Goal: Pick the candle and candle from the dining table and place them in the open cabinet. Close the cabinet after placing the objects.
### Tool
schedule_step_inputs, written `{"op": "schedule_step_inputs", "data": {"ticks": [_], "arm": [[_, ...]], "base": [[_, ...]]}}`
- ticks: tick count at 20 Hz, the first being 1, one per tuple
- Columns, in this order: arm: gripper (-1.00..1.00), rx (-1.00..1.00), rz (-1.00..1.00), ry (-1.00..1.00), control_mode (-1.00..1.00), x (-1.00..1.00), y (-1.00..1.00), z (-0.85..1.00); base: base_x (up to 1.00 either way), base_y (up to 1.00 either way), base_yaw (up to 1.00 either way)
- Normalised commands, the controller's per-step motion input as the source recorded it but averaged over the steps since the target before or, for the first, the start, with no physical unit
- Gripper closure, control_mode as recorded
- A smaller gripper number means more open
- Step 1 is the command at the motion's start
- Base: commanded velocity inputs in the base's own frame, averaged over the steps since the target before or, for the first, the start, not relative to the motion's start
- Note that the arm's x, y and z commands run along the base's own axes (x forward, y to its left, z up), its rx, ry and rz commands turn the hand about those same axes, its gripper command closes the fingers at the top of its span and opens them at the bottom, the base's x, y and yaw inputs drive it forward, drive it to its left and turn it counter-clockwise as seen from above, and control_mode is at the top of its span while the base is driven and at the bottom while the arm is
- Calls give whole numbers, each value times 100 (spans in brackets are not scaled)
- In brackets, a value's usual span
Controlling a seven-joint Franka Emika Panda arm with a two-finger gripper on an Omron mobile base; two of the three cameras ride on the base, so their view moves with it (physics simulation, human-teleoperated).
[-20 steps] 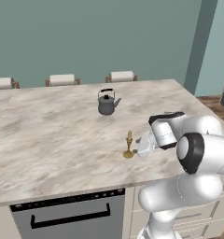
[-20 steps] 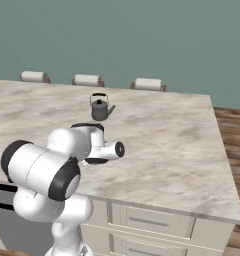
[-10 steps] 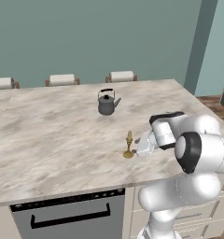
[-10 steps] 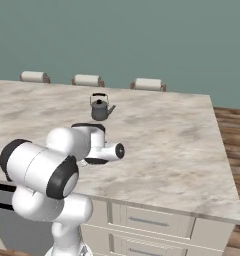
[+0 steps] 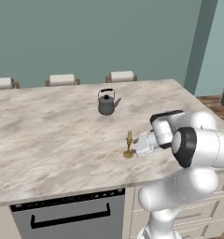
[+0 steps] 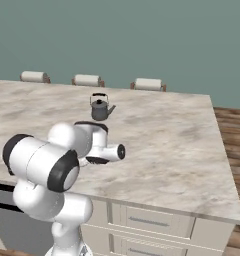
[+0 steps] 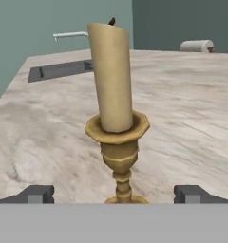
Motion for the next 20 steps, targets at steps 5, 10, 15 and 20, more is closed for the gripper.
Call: {"op": "schedule_step_inputs", "data": {"ticks": [5,10,15,20], "arm": [[-100,3,2,3,-100,19,1,0],[-100,2,1,1,-100,10,2,-1],[-100,0,1,0,-100,2,9,-4],[-100,1,0,0,-100,6,20,-8]], "base": [[0,0,0],[0,0,0],[0,0,0],[0,0,0]]}}
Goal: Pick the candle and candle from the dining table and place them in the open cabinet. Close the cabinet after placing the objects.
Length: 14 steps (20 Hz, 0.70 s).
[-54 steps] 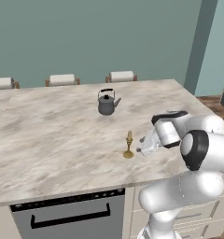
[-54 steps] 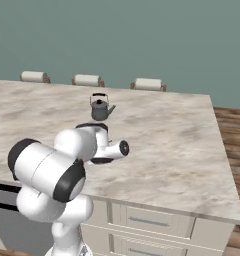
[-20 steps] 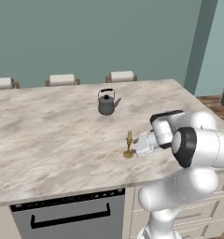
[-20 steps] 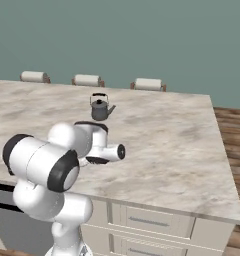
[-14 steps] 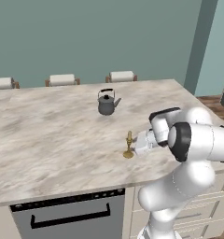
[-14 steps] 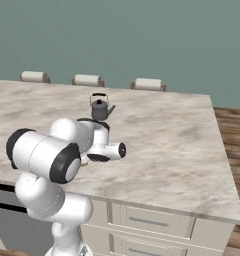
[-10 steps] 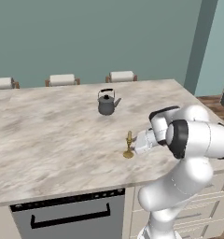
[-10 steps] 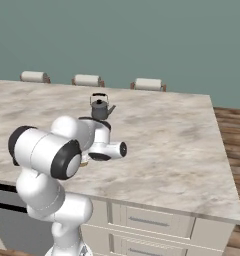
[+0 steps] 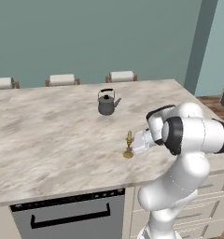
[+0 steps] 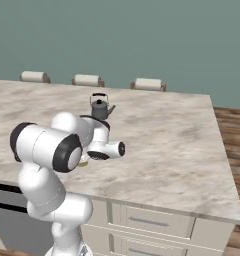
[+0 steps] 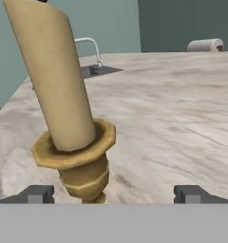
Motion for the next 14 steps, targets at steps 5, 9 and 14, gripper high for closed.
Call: {"op": "schedule_step_inputs", "data": {"ticks": [5,9,14], "arm": [[-100,0,0,0,-100,2,19,-8],[-100,0,0,0,-100,2,11,-11],[100,0,1,0,-100,-4,0,-14]], "base": [[0,0,0],[0,0,0],[0,0,0]]}}
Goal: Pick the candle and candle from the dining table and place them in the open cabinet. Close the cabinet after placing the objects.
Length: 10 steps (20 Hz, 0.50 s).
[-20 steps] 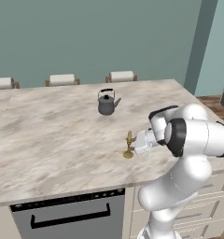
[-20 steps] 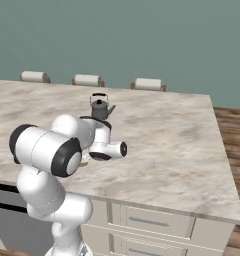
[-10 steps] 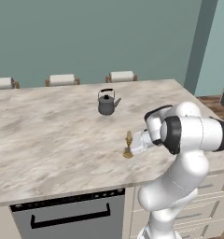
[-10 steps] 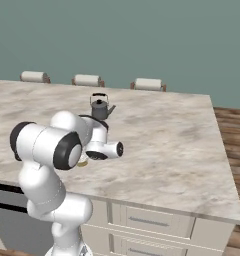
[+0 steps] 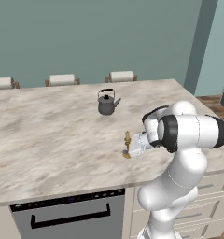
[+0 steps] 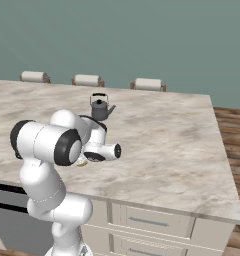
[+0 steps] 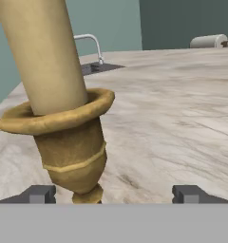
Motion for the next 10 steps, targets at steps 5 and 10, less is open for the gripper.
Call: {"op": "schedule_step_inputs", "data": {"ticks": [5,10], "arm": [[100,1,2,0,-100,-1,0,-7],[100,1,0,1,-100,0,4,-1]], "base": [[0,0,0],[0,0,0]]}}
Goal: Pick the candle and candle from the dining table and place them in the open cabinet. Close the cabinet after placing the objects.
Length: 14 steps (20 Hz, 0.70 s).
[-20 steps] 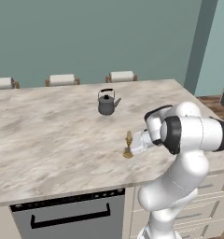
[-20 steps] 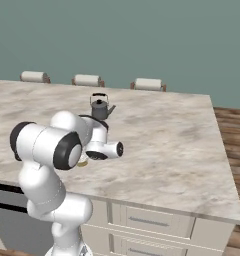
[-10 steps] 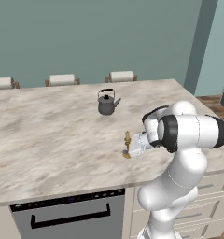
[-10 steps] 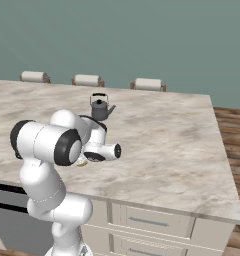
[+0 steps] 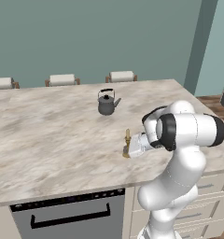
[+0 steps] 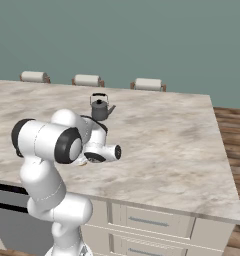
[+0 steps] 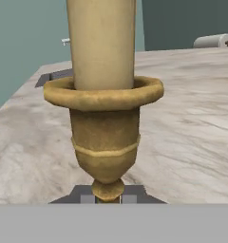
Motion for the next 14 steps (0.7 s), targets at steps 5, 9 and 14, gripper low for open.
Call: {"op": "schedule_step_inputs", "data": {"ticks": [5,9,14], "arm": [[100,6,0,-2,-100,-3,0,25],[100,4,0,-7,-100,-20,-7,53],[100,4,0,-5,-100,-21,-9,55]], "base": [[0,0,0],[0,0,0],[0,0,0]]}}
